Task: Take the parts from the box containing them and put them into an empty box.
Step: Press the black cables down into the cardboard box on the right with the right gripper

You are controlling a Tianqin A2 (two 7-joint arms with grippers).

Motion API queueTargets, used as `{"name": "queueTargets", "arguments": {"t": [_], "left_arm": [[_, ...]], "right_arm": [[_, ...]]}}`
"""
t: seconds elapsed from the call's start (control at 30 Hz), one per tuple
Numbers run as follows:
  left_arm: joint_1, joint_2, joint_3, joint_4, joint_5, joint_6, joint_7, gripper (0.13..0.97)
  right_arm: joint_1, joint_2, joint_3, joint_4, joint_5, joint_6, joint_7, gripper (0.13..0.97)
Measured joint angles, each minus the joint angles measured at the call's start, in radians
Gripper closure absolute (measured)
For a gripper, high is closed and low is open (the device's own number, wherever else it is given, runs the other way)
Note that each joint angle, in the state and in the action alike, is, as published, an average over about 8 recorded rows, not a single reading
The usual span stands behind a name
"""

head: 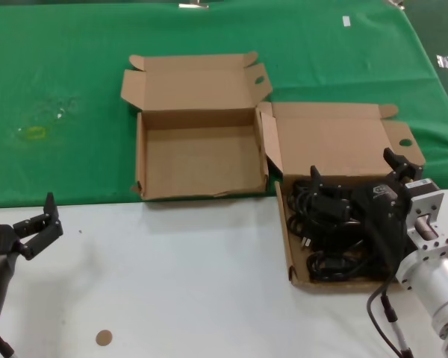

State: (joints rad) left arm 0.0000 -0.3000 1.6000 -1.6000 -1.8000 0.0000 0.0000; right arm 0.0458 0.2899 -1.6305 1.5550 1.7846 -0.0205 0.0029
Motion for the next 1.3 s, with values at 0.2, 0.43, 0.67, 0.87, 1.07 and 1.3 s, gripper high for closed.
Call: {"name": "queueTargets", "arguments": {"t": [0.2, 0.43, 0.67, 0.87, 1.07, 1.3], "left_arm": [[0.000, 0.000, 0.000, 0.000, 0.000, 0.000, 0.000, 0.180], [0.000, 0.000, 0.000, 0.000, 0.000, 0.000, 0.000, 0.205], [0.000, 0.000, 0.000, 0.000, 0.000, 0.000, 0.000, 0.327], [0.000, 0.000, 0.000, 0.000, 0.000, 0.000, 0.000, 0.450], [0.000, 0.000, 0.000, 0.000, 0.000, 0.000, 0.000, 0.580], [0.000, 0.000, 0.000, 0.000, 0.000, 0.000, 0.000, 0.757]], "right_arm": [[-0.001, 0.003, -0.003, 0.002, 0.000, 0.002, 0.001, 0.129], [-0.006, 0.035, -0.029, 0.019, 0.012, 0.021, 0.006, 0.129], [0.003, 0.188, -0.152, 0.077, 0.130, 0.109, -0.014, 0.129], [0.051, 0.433, -0.337, 0.178, 0.338, 0.210, -0.091, 0.129], [0.139, 0.691, -0.526, 0.286, 0.550, 0.264, -0.179, 0.129], [0.313, 0.927, -0.751, 0.372, 0.763, 0.247, -0.295, 0.129]]}}
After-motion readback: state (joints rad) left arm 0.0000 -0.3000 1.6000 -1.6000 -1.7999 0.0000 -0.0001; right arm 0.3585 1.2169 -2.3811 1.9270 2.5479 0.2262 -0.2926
